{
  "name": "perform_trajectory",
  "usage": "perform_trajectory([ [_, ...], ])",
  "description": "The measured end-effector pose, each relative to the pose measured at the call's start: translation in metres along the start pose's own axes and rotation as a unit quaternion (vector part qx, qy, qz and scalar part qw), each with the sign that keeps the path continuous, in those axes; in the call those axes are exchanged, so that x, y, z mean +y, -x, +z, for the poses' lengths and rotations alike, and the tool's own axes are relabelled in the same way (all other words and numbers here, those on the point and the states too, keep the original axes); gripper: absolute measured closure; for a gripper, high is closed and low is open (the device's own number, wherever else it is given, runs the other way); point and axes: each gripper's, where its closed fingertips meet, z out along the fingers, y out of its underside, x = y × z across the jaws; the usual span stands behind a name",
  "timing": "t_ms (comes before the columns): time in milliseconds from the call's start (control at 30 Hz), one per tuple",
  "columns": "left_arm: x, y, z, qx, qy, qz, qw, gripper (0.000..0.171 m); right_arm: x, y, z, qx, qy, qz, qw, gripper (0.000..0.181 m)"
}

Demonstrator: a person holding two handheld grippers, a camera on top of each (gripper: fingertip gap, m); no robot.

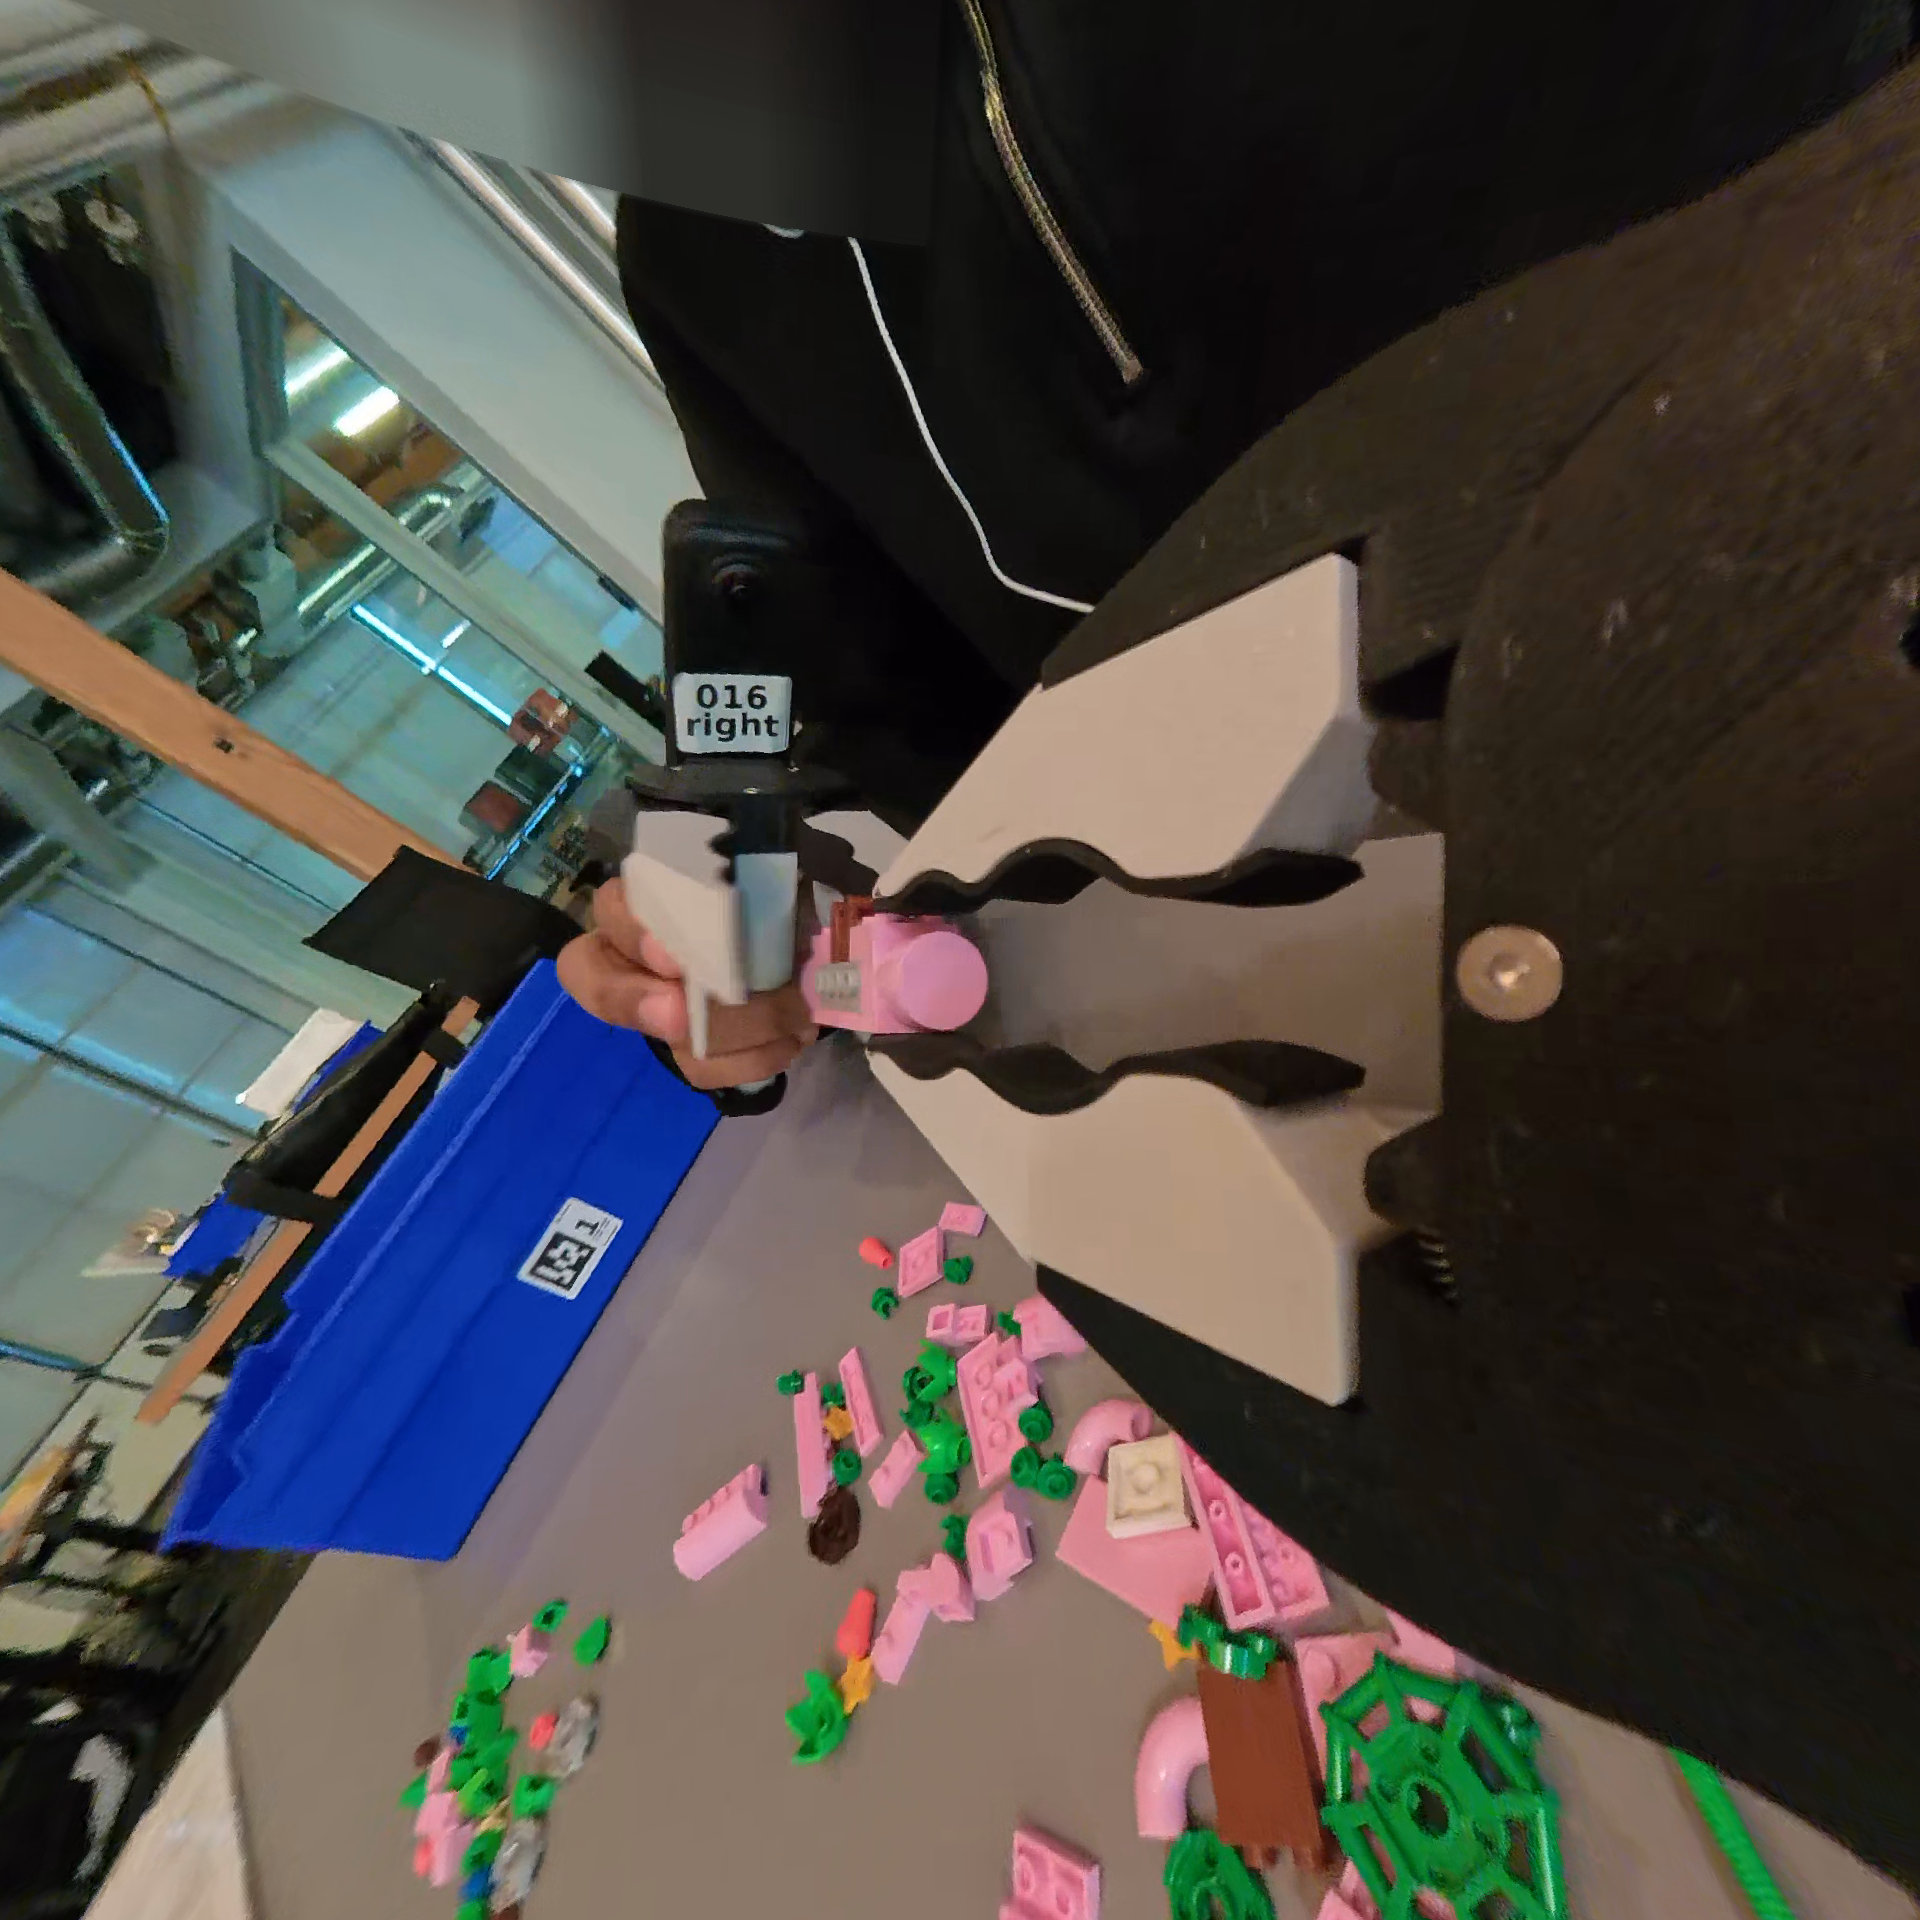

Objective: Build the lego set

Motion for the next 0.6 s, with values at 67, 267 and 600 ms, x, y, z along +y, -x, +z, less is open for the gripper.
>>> perform_trajectory([
  [67, -0.004, -0.005, -0.002, -0.005, -0.004, 0.043, 0.999, 0.152, -0.004, -0.013, -0.003, 0.032, -0.033, 0.048, 0.998, 0.122],
  [267, -0.008, -0.023, -0.001, -0.028, -0.001, 0.177, 0.984, 0.151, -0.02, -0.021, -0.015, -0.047, -0.12, 0.273, 0.953, 0.119],
  [600, -0.008, -0.039, 0.006, -0.012, -0.01, 0.213, 0.977, 0.152, -0.032, 0.002, -0.015, -0.173, -0.15, 0.391, 0.891, 0.131],
])
